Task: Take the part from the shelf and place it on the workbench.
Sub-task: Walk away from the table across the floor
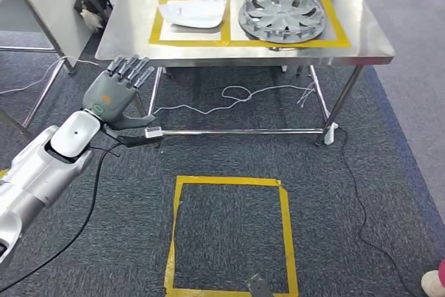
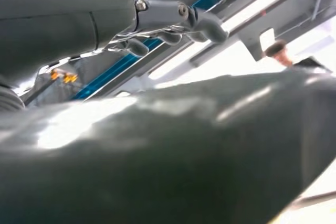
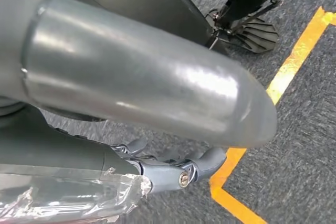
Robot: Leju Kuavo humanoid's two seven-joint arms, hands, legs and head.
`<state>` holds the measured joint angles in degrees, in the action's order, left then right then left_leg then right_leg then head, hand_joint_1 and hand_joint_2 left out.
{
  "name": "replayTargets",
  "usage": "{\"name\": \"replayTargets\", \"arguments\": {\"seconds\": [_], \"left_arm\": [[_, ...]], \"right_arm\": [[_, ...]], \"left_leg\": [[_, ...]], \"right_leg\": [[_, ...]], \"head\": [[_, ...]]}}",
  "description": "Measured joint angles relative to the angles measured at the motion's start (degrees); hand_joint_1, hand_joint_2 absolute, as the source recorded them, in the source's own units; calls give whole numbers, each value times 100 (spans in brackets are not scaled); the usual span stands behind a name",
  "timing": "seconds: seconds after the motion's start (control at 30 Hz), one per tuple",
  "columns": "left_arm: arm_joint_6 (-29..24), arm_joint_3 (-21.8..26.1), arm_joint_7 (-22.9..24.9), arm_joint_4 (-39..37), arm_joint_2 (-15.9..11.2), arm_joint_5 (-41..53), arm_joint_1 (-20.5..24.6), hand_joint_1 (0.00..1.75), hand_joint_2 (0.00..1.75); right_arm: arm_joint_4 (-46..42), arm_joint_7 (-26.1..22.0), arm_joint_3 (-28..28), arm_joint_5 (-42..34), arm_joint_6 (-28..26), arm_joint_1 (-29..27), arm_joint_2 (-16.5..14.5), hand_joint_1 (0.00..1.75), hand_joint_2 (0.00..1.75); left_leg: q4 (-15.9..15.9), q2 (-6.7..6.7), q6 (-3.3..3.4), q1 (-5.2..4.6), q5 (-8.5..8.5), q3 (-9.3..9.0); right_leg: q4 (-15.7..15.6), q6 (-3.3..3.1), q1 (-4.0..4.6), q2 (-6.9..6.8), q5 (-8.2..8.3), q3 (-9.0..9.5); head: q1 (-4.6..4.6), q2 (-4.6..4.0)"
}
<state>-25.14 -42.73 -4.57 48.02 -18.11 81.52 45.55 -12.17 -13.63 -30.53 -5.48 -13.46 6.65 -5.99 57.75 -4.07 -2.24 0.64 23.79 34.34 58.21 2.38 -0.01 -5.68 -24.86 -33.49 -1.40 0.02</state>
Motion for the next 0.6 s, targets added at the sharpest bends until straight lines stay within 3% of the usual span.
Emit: {"name": "replayTargets", "arguments": {"seconds": [0.03, 0.1, 0.17, 0.23, 0.27, 0.3, 0.33, 0.4, 0.47, 0.53, 0.57, 0.6], "left_arm": [[1, 0, 0, -3, -5, 0, -7, 0, 0], [6, 1, 1, -10, -10, -7, -14, 0, 0], [23, 1, 6, -17, -6, -27, -21, 0, 0], [33, -2, 10, -31, -1, -44, -60, 0, 0], [33, -3, 11, -40, 0, -50, -89, 0, 0], [32, -3, 11, -49, -1, -54, -115, 0, 0], [31, -3, 11, -57, -2, -57, -130, 0, 0], [27, 1, 13, -64, -3, -62, -130, 0, 0], [24, 3, 15, -69, -8, -65, -124, 0, 0], [23, 4, 15, -78, -33, -67, -137, 0, 0], [22, 5, 16, -82, -46, -68, -150, 0, 0], [22, 5, 16, -85, -62, -68, -155, 0, 0]], "right_arm": [[-1, 2, 0, -2, 0, 1, 1, 0, 0], [-2, 1, 0, -5, 0, 4, -1, 0, 0], [-2, -3, 0, -11, 1, -6, -1, 0, 0], [-1, -3, 0, -20, 2, -33, 2, 0, 0], [0, -3, 0, -24, 2, -46, 4, 0, 0], [0, -3, 0, -27, 2, -53, 5, 0, 0], [0, -3, 0, -27, 3, -55, 5, 0, 0], [0, -5, 0, -27, 3, -50, 5, 0, 0], [0, -8, 0, -28, 2, -40, 7, 0, 0], [-1, -8, 0, -30, 2, -35, 5, 0, 0], [-2, -9, 0, -31, 3, -30, 3, 0, 0], [-3, -10, 0, -31, 3, -22, -1, 0, 0]], "left_leg": [[-3, 63, 62, 10, 7, 26], [1, 202, 159, 18, -10, 57], [-3, 335, 230, 22, -36, 81], [-3, 487, 270, 4, -58, 109], [-3, 572, 280, -7, -68, 118], [-2, 660, 283, -14, -78, 122], [-2, 749, 279, -18, -88, 124], [2, 908, 253, -20, -113, 135], [6, 1036, 191, 2, -155, 184], [-17, 1163, 102, 36, -216, 234], [-17, 1161, 66, 40, -217, 255], [48, 1072, 37, 30, -159, 297]], "right_leg": [[15, 17, 0, -41, -14, -4], [191, 64, -26, 102, -172, -84], [816, 92, -43, 397, -532, -355], [1572, 73, -36, 525, -832, -695], [1731, 52, -28, 547, -847, -770], [1653, 23, -19, 566, -748, -735], [1355, -11, -11, 603, -565, -590], [549, -77, -13, 818, -226, -193], [126, -86, -18, 986, -141, 28], [74, -87, -4, 930, -136, 62], [49, -109, -6, 867, -110, 66], [15, -138, -17, 804, -79, 73]], "head": [[5, 0], [16, 0], [31, 0], [35, 0], [36, 0], [35, 0], [36, 0], [32, 0], [30, 0], [32, 0], [30, 0], [7, 0]]}}
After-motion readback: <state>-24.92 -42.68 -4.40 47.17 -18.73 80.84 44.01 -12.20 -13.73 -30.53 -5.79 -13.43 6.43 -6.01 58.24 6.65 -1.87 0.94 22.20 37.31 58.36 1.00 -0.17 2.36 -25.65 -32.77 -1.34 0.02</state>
